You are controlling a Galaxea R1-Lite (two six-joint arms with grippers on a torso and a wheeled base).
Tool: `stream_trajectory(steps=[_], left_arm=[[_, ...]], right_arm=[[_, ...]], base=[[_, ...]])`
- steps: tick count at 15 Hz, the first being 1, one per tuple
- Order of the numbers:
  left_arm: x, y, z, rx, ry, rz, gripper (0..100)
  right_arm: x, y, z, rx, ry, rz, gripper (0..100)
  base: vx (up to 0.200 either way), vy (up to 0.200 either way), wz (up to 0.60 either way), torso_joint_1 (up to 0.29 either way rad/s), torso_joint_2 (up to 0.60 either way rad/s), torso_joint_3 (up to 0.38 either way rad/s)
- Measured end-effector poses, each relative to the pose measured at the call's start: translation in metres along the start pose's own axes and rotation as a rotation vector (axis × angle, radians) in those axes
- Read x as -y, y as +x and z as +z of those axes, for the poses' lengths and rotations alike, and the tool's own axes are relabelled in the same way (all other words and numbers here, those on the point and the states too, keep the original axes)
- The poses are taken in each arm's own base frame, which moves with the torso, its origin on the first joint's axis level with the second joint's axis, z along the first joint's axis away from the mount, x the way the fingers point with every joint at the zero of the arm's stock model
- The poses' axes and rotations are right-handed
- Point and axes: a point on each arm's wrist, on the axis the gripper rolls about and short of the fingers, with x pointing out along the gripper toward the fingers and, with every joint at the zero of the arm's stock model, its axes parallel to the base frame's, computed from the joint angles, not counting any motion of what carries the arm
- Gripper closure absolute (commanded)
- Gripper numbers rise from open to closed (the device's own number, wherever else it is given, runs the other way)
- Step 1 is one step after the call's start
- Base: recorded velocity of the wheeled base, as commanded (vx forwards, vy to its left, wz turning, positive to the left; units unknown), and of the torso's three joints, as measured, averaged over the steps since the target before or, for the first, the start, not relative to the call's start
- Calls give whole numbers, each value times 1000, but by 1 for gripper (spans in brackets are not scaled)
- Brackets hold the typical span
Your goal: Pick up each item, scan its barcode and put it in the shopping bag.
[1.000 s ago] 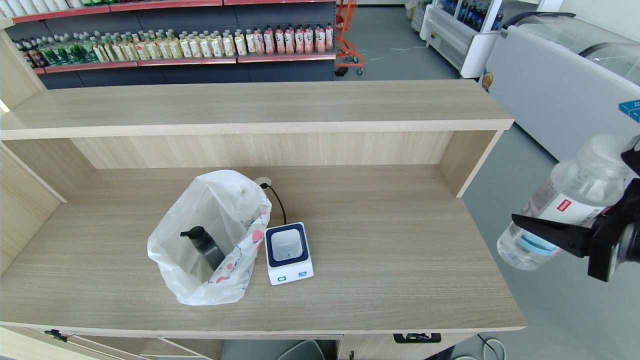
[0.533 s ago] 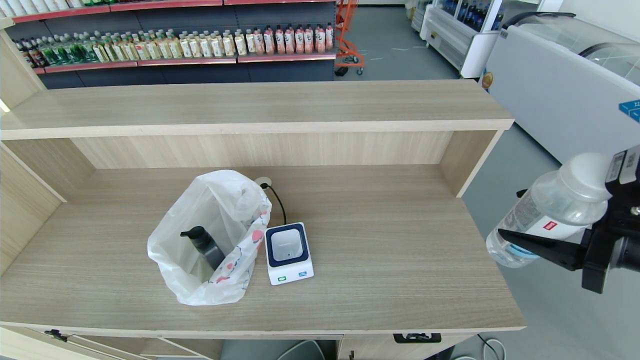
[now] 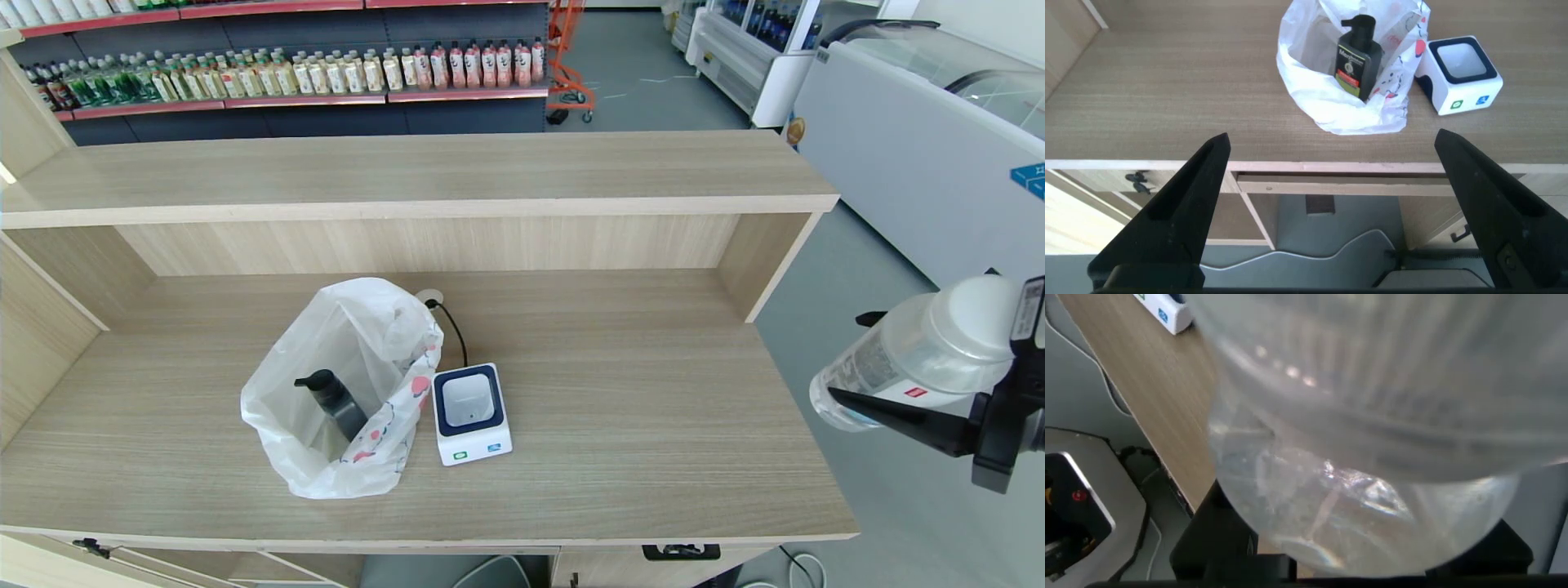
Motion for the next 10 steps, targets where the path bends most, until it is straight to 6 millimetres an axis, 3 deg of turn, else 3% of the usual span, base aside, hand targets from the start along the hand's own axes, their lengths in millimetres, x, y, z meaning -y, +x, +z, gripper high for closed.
stream_trajectory(steps=[4, 10], left_arm=[[0, 0, 0, 0, 0, 0, 0], [0, 0, 0, 0, 0, -1, 0]], right_arm=[[-5, 0, -1, 16, -37, 36, 100], [-6, 1, 3, 38, -61, 52, 100]], base=[[0, 0, 0, 0, 0, 0], [0, 200, 0, 7, 1, 2]])
